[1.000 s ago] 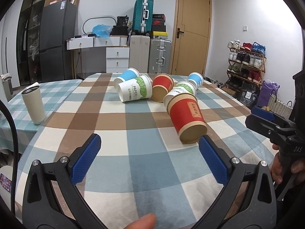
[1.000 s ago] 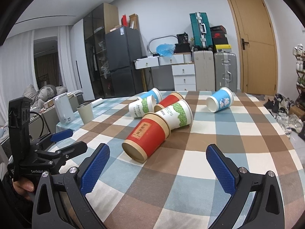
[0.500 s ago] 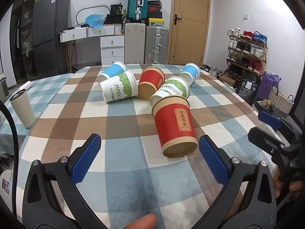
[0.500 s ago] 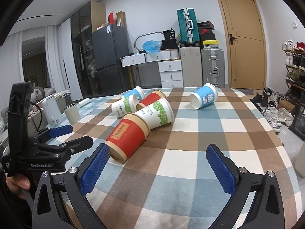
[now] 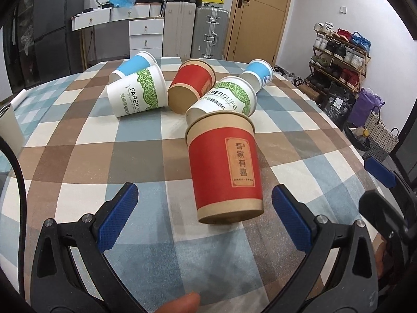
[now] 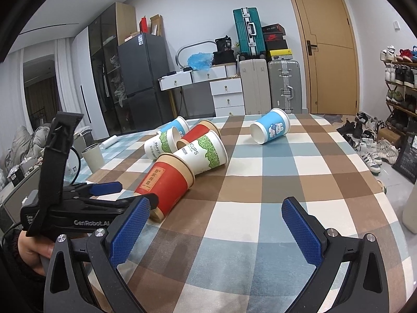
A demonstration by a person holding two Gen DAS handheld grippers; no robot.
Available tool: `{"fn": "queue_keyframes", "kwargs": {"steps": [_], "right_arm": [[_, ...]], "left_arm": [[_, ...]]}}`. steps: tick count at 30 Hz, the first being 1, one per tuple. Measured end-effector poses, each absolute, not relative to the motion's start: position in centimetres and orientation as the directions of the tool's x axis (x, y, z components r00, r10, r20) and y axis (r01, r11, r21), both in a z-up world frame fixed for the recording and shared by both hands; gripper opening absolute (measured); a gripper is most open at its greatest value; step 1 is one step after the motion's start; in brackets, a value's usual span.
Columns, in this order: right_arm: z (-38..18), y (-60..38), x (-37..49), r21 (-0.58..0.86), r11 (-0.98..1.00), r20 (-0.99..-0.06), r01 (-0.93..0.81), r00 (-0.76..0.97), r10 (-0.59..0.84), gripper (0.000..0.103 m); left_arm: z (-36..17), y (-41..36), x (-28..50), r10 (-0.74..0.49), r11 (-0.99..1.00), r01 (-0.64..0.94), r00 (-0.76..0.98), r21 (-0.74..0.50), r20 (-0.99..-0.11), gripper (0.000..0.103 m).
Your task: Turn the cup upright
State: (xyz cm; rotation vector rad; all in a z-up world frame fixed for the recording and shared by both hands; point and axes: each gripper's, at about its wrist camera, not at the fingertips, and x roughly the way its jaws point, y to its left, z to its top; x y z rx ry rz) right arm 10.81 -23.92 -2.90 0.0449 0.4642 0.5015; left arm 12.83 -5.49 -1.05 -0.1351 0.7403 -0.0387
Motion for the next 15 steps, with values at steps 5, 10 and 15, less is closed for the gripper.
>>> {"fn": "queue_keyframes", "kwargs": {"steps": [5,10,15], "right_arm": [[-3.0,-23.9,10.9,0.153,0.878,-0.418,-0.453,0.776,0.473,0.103],[-3.0,-24.0,10.9,0.154,0.876,-0.417,-0.456,0.774,0.476,0.103],[-3.1,-24.1,10.9,0.158,0.877,-0.417,-0.455,0.774,0.477,0.103]], "left_arm": [[-1.3,-6.2,13.8,-0.104,0.99,0.01,0.722,-0.14,-0.684,0.084],[-1.5,-6.8,14.2,-0.142,0.986,0.039,0.697,-0.161,-0.703,0.056],[-1.3,-6.9,14.0,-0.156,0.982,0.031,0.695,-0.187,-0.702,0.056]]}}
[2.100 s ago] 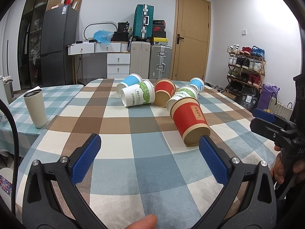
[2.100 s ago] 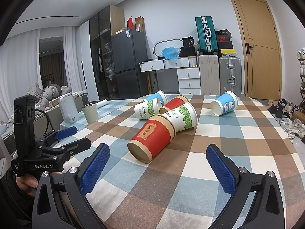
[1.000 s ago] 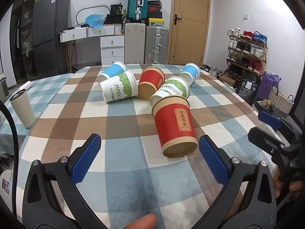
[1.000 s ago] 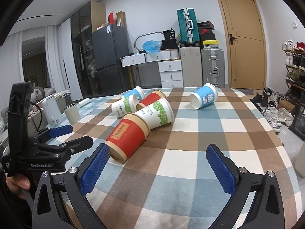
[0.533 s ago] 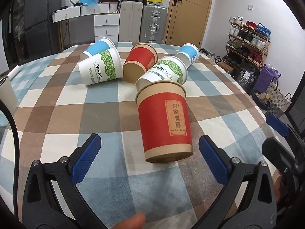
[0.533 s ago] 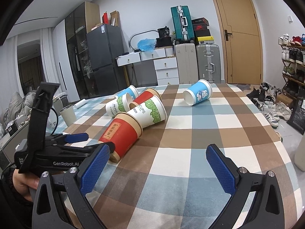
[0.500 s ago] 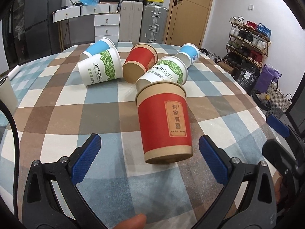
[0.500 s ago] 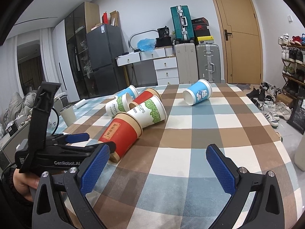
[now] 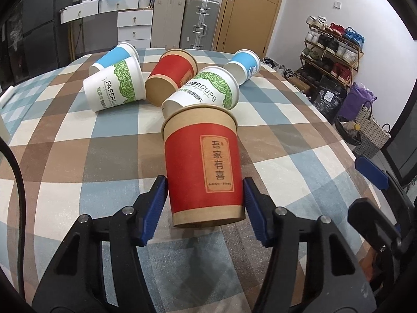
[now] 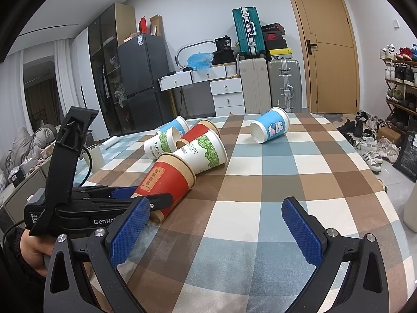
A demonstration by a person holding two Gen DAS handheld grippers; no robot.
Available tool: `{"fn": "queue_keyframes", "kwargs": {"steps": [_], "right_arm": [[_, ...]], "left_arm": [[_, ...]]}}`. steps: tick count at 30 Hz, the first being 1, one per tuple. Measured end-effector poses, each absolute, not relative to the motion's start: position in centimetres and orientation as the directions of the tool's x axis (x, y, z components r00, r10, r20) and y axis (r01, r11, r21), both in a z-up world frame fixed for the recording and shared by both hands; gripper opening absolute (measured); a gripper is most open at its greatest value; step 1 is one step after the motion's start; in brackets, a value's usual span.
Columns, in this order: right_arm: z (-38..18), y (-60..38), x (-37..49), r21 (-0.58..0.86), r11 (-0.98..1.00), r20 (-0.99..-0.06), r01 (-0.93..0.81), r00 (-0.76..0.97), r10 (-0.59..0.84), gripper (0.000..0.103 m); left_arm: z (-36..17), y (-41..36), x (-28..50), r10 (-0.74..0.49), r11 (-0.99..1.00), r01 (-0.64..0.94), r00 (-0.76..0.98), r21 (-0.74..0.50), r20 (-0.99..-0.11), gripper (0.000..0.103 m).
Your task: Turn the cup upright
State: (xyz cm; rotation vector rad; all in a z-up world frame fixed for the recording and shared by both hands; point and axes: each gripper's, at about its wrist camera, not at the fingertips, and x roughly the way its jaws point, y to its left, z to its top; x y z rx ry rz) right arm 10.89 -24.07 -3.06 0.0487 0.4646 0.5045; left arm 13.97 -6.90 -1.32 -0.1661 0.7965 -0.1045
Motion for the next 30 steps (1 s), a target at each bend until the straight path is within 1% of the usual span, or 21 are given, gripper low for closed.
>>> {"fn": "queue_keyframes", "kwargs": {"steps": [6,19,30], "right_arm": [[-3.0,-23.7,10.6,0.144,0.874,-0.41,-0.464,0.776,0.48,0.103],[-2.4,-22.3,9.3,0.115,0.86,-0.396,-0.497,0.771,0.498,0.103],[-2.7,-22.0,8.3,0.106,0.855,-0.402,-0.508,0.764,0.504,0.103]], "left_arm": [[-0.5,-6.5,12.6,-0.147,0.982,0.023,0.716,-0.188,-0.682,0.056],[2.3,-4.7,6.7,-0.121,0.983,0.005,0.77,-0.183,-0.626,0.056],[2.9,-4.6,1.0,-0.109,0.984,-0.001,0.785,-0.177,-0.609,0.056]]}}
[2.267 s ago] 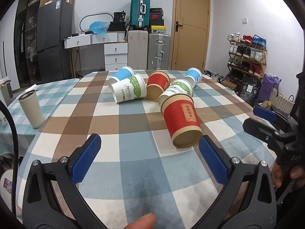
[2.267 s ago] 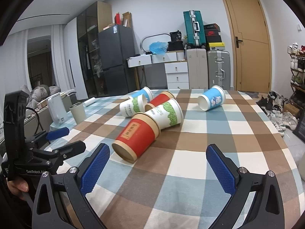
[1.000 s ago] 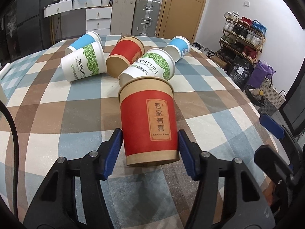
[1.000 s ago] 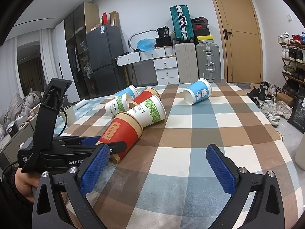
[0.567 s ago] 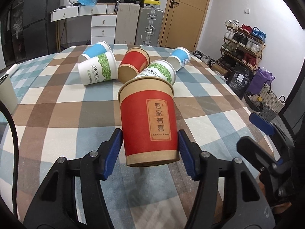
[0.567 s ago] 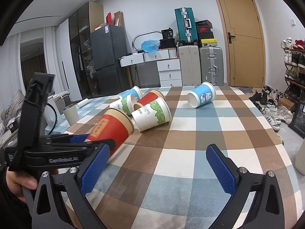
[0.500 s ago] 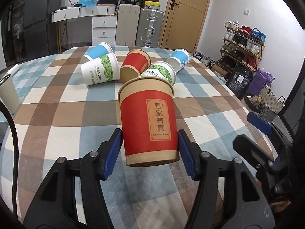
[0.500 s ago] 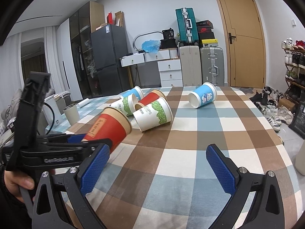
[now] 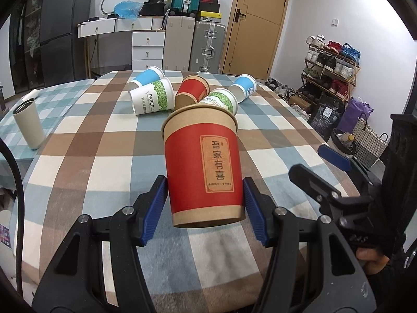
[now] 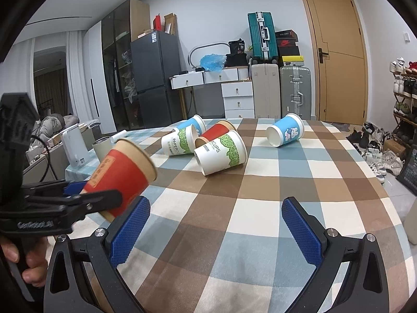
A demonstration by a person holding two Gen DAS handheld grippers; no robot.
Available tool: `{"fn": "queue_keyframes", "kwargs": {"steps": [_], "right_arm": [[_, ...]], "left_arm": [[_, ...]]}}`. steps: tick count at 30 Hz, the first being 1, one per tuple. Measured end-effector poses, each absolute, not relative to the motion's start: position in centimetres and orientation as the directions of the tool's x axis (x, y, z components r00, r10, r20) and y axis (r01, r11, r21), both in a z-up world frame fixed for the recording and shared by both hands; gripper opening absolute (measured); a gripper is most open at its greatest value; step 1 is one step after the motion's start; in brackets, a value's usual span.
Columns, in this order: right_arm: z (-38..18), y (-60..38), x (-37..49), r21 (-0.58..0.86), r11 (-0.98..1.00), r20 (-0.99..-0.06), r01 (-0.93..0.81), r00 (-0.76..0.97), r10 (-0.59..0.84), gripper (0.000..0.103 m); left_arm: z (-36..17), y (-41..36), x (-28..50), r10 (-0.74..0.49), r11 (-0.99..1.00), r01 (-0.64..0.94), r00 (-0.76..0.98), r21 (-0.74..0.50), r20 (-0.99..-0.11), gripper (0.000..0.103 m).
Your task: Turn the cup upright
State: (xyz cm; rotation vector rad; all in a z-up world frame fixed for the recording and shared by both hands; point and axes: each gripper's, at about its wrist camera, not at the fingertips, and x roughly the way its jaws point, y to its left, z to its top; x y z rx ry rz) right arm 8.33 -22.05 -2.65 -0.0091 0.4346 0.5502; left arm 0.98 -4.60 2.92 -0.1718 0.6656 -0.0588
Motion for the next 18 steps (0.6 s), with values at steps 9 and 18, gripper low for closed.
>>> {"fn": "queue_keyframes", "kwargs": {"steps": [9,18], "right_arm": [[-2.7,-22.0,7.8,0.103,0.823,-0.384,-0.559,0.741,0.551,0.103],[-2.9,-21.7,7.0,0.089,0.795,-0.382,-0.601,0.716,0.584,0.103]], "left_arm": [[1.3,-5.5,-1.4,-0.107,0.983,-0.011,0.77,-0.181,-0.629,0.056],[-0.4,-6.6,-1.5,-0.12,0.982,-0.004,0.749,-0.187,-0.651,0.056]]}}
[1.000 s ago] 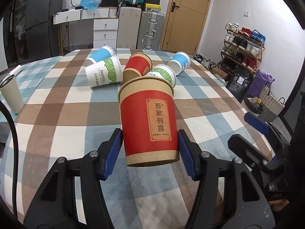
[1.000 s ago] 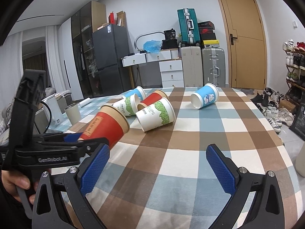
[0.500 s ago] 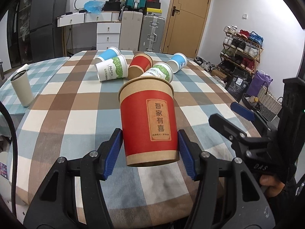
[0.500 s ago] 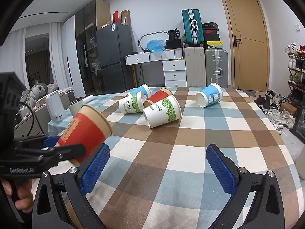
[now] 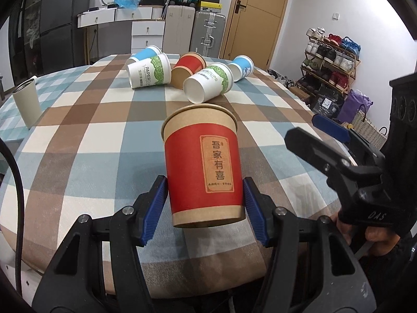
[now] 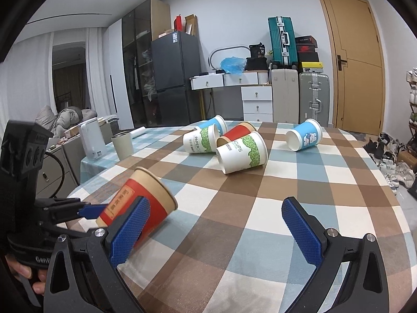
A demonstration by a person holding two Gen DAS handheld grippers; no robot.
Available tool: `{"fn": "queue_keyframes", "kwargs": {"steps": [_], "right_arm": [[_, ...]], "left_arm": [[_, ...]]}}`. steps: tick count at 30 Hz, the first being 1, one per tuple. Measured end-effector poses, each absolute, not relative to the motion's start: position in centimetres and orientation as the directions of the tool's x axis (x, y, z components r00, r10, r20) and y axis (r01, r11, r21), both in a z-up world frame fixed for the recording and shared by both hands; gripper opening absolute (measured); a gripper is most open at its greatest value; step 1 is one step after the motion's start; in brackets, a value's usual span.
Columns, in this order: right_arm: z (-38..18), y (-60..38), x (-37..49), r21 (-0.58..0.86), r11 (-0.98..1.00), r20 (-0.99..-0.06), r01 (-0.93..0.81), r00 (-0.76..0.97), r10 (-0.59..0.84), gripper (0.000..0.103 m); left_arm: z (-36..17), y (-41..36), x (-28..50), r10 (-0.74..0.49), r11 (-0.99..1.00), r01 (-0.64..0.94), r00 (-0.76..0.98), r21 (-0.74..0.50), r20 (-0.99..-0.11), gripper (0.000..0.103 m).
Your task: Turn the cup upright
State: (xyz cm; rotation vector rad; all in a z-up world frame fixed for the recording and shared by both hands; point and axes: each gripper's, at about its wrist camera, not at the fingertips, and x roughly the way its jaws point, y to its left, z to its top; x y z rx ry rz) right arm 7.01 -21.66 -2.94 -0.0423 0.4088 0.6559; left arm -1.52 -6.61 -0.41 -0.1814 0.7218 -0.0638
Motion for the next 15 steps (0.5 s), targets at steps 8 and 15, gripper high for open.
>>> {"fn": "queue_keyframes", "kwargs": {"steps": [8,15], "right_arm": [[-3.03,-21.99,7.33,0.105,0.8,-0.387,-0.59,0.717,0.58,0.103],[-2.98,-22.03,7.41,0.113,0.799,-0.387,-0.591,0.714,0.583,0.103]], "left_arm": [[-1.42,-7.24,-1.36,-0.125,0.982,-0.003,0.74,-0.188,-0.661,0.056],[-0.97,-6.77,-1.38,-0.136,0.981,0.011,0.751,-0.194,-0.646,0.079]]}}
